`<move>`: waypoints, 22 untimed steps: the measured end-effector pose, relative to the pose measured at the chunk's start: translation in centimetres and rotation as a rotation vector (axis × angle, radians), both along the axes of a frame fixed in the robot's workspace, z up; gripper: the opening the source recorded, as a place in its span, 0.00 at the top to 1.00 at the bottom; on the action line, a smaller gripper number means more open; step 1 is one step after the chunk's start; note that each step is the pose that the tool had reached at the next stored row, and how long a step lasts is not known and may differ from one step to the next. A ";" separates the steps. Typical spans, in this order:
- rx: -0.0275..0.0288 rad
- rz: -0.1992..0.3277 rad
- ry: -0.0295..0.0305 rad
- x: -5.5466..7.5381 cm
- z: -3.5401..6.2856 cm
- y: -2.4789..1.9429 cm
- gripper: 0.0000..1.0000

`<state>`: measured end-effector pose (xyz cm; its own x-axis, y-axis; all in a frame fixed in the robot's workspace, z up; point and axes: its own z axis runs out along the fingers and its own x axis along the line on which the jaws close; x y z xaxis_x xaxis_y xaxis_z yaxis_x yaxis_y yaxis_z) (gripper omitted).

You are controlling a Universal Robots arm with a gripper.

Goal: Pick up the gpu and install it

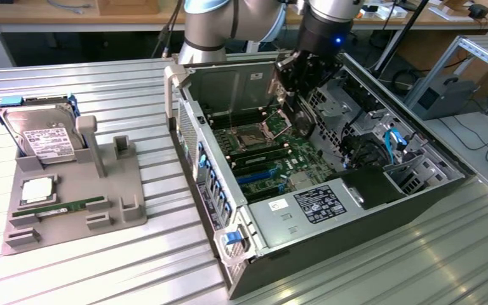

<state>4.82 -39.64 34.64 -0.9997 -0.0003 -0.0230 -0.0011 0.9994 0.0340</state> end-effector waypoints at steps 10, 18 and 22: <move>-0.0009 0.128 0.0002 0.1 -0.78 -0.26 0.73; -0.0011 0.159 0.0007 0.4 -1.33 -0.40 0.73; -0.0011 0.159 0.0006 0.4 -1.35 -0.40 0.73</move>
